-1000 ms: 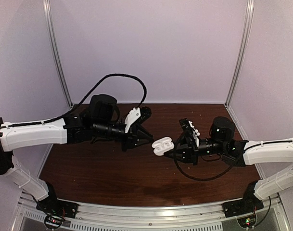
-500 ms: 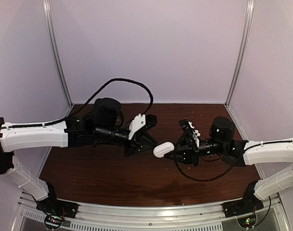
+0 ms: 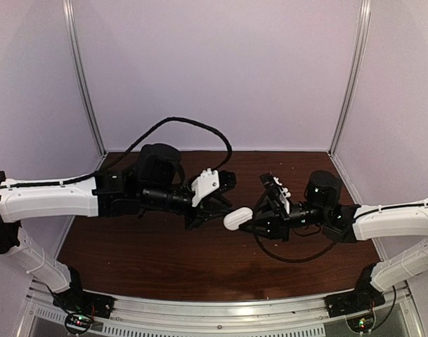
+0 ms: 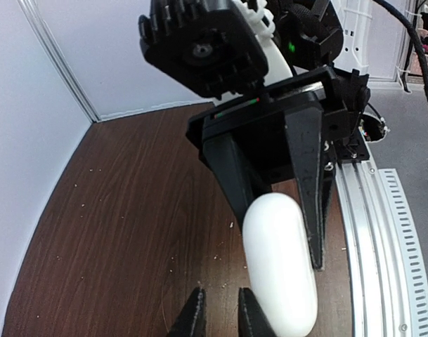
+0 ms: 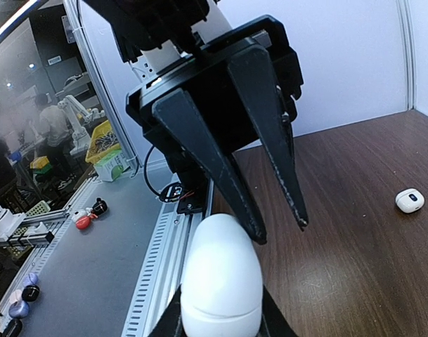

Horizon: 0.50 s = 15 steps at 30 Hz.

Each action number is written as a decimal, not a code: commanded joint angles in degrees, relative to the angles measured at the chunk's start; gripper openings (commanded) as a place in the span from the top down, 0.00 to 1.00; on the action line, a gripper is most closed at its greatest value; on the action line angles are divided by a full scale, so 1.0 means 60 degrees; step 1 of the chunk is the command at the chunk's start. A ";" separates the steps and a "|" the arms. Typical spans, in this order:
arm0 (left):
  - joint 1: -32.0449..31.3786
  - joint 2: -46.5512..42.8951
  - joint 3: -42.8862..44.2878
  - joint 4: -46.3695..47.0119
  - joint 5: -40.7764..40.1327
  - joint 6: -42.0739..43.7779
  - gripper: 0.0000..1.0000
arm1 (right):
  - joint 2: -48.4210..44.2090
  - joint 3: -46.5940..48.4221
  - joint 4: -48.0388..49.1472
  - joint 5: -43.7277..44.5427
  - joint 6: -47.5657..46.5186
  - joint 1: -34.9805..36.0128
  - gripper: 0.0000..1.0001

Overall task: Insert the wireless bluetooth earbuds into the charging case
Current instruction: Close the charging case with the earbuds inside, then open the charging case with the earbuds inside.

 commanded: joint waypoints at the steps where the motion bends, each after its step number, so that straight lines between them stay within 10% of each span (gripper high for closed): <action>1: -0.0354 -0.0065 0.0298 -0.0020 -0.0625 0.0705 0.81 | 0.0182 -0.0046 0.0579 0.0060 0.0683 -0.0084 1.00; 15: -0.1514 0.0198 0.0038 -0.0128 -0.1541 0.1733 0.83 | 0.0851 -0.0143 0.2337 0.0086 0.2812 -0.0143 1.00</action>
